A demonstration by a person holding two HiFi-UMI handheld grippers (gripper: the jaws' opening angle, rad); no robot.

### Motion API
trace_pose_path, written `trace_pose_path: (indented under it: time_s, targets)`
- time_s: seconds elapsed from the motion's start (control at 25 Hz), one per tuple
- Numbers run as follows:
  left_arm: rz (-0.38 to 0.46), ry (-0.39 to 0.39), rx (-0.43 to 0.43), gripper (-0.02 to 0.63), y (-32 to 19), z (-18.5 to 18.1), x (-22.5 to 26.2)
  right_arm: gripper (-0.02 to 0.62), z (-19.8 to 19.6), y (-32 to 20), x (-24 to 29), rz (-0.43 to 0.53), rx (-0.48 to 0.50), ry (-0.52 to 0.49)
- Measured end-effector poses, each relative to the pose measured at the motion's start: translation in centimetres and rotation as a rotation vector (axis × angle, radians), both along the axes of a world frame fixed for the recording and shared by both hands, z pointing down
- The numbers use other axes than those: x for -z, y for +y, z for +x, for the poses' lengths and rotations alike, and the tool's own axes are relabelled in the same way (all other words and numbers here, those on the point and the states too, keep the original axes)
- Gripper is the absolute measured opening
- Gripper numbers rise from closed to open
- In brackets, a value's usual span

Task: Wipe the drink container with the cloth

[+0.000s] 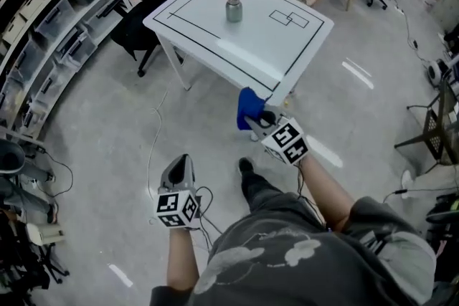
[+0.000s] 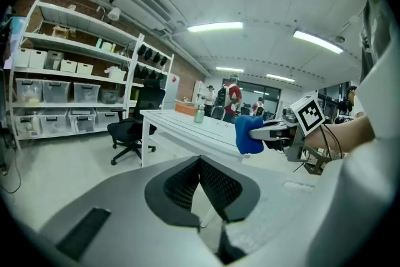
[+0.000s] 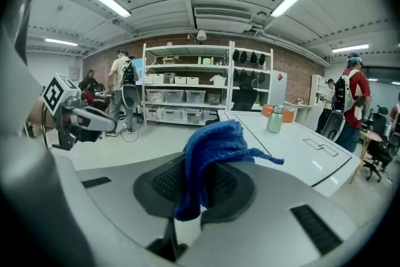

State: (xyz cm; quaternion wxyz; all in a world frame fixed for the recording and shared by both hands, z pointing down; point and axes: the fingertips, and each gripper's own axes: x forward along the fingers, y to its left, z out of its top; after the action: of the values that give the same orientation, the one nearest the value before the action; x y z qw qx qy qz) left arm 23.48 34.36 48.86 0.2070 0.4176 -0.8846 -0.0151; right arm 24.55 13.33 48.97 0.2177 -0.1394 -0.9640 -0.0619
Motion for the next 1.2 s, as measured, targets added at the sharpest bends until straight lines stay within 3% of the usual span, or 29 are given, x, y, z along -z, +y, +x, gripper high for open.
trace_pose_path:
  time_s: [0.24,0.48,0.92,1.2]
  targets:
    - [0.001,-0.022,-0.026,0.003,-6.0,-8.6,1.3,0.044,-9.1,-6.6,1.2,0.014,-0.028,-0.002]
    - [0.005,-0.062,-0.042,0.003,-11.7,-15.3,2.4,0.044,-15.7,-12.0,2.2,0.010,-0.039,-0.024]
    - [0.002,-0.080,-0.100,0.003,-18.0,-21.2,3.2,0.044,-20.0,-16.8,1.8,-0.023,-0.072,-0.023]
    - [0.007,-0.081,-0.220,0.003,-23.5,-26.0,2.5,0.044,-21.8,-20.3,0.3,-0.032,-0.150,-0.016]
